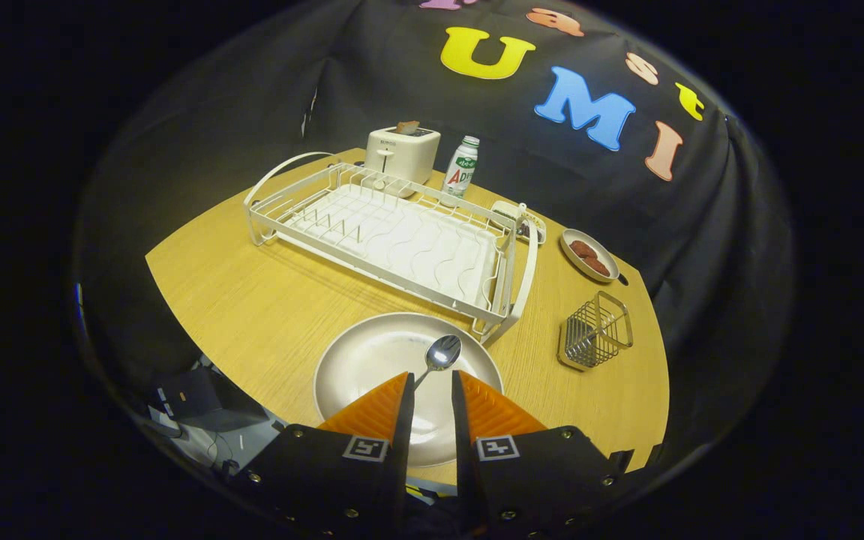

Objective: Take the plate from the dish rack, then take the spoon from the basket and place it into the plate.

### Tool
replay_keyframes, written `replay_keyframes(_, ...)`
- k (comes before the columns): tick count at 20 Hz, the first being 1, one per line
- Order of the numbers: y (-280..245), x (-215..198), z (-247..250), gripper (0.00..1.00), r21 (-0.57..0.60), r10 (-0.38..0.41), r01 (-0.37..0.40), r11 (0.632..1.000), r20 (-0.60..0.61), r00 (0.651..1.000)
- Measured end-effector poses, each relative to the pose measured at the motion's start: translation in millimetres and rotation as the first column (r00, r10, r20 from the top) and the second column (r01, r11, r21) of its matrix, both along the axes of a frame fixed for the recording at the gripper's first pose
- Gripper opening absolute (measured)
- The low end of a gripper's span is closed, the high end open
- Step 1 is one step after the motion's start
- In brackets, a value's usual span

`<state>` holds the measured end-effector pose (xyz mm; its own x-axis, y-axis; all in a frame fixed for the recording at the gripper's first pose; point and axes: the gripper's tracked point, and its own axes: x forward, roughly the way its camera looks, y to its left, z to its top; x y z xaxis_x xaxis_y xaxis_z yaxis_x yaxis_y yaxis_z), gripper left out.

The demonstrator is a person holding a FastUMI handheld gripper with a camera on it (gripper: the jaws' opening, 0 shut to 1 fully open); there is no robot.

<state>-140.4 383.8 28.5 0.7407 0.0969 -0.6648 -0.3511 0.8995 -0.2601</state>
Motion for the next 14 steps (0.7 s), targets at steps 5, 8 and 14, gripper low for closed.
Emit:
replay_keyframes(5,-5,7,7,0.77,0.018,-0.035,0.035,0.999,0.025,0.999)
replay_keyframes(8,-5,13,14,0.97,0.042,-0.037,0.035,0.998,0.046,0.998)
replay_keyframes(14,-9,35,63,0.97,0.114,-0.063,0.044,0.992,0.17,0.984)
